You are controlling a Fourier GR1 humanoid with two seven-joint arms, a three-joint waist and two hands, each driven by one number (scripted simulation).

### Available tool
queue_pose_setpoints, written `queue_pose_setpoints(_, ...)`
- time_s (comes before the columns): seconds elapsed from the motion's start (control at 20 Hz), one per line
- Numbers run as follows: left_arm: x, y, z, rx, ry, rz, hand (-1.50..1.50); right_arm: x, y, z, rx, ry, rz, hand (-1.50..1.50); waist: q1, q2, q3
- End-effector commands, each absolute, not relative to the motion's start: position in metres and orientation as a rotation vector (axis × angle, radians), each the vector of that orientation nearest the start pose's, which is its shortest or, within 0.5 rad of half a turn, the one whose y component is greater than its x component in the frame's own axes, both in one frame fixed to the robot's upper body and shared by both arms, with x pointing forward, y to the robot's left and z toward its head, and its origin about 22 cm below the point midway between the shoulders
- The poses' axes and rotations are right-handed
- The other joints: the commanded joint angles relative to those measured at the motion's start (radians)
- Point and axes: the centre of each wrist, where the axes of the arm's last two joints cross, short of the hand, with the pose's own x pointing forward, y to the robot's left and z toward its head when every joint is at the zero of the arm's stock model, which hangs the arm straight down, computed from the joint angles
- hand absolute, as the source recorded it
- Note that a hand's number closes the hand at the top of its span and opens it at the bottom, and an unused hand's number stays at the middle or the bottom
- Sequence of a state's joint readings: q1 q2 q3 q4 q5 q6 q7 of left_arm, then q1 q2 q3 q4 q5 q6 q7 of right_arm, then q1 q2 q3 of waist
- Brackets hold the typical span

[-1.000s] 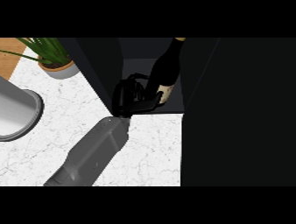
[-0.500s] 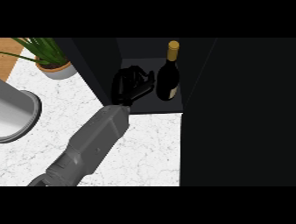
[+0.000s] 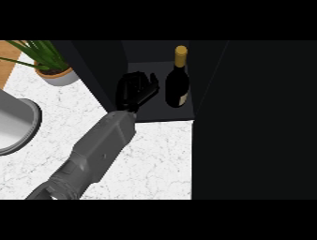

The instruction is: Pick up the wine, place it into the cabinet and close the cabinet

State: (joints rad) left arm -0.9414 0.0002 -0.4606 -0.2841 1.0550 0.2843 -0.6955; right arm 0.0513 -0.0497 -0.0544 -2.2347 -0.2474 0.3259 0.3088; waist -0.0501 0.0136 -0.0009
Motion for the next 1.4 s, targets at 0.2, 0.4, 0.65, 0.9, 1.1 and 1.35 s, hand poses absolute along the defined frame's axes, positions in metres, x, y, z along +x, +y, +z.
queue_pose_setpoints(0.2, 0.386, 0.116, -0.04, -0.095, -1.661, 0.403, 1.5, 0.186, -0.243, 0.139, 0.309, -1.885, 0.273, -1.5, -0.006, 0.003, -0.001)
queue_pose_setpoints(0.4, 0.394, 0.12, -0.033, -0.065, -1.747, 0.382, 1.5, 0.192, -0.247, 0.131, 0.284, -1.905, 0.281, -1.5, 0.009, 0.002, 0.0)
queue_pose_setpoints(0.65, 0.4, 0.128, -0.024, -0.084, -1.815, 0.366, -1.5, 0.188, -0.248, 0.144, 0.27, -1.895, 0.255, -1.5, 0.025, -0.005, 0.0)
queue_pose_setpoints(0.9, 0.386, 0.142, -0.043, -0.124, -1.862, 0.324, -1.5, 0.183, -0.257, 0.144, 0.23, -1.893, 0.261, -1.5, 0.042, -0.011, 0.001)
queue_pose_setpoints(1.1, 0.378, 0.109, -0.039, -0.103, -1.871, 0.318, -1.5, 0.18, -0.256, 0.145, 0.232, -1.897, 0.254, -1.5, 0.061, -0.021, 0.001)
queue_pose_setpoints(1.35, 0.36, 0.109, -0.04, -0.168, -1.865, 0.249, -1.5, 0.179, -0.258, 0.148, 0.229, -1.888, 0.252, -1.5, 0.075, -0.026, 0.002)
